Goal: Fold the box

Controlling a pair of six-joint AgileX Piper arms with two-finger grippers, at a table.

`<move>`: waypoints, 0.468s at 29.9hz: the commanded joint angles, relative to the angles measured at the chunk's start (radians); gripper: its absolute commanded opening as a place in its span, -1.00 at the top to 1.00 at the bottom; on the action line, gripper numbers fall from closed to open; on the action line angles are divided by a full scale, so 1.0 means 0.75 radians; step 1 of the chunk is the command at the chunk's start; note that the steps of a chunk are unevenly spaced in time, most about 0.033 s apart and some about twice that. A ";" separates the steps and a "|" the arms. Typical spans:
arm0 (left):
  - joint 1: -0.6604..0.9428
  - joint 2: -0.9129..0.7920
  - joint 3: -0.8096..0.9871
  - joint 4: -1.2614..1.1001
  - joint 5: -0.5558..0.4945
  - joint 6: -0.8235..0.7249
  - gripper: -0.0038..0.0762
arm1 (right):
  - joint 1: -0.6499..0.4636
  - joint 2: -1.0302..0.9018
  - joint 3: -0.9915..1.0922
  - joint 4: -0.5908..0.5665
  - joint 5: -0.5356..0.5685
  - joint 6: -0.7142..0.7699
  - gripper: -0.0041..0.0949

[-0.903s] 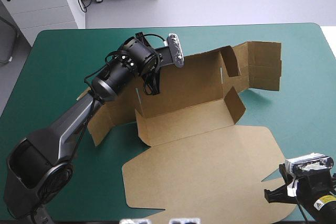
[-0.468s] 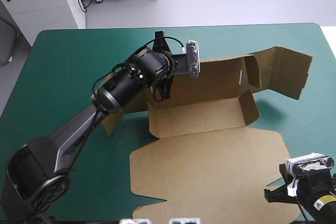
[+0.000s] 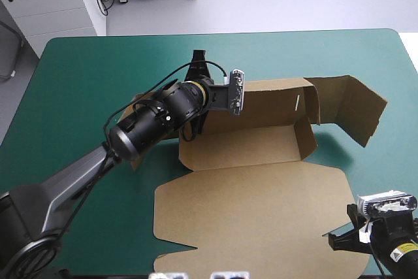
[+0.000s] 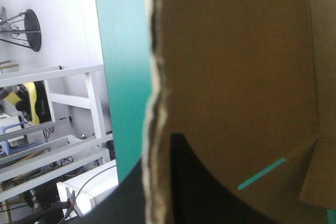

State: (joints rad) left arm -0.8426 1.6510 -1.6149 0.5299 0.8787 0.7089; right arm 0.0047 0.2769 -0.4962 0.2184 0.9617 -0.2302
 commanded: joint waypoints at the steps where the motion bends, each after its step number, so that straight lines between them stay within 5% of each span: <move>1: -0.009 -0.160 0.104 0.138 -0.194 -0.081 0.92 | 0.007 0.023 -0.037 0.024 -0.077 0.006 0.95; 14: -0.017 -0.217 0.490 0.692 -0.399 -0.564 0.92 | 0.007 0.023 -0.052 0.151 -0.070 0.006 0.95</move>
State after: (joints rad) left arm -0.8487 1.5345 -1.2667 0.9022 0.6424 0.3772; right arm 0.0047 0.2769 -0.4962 0.2841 0.9617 -0.2246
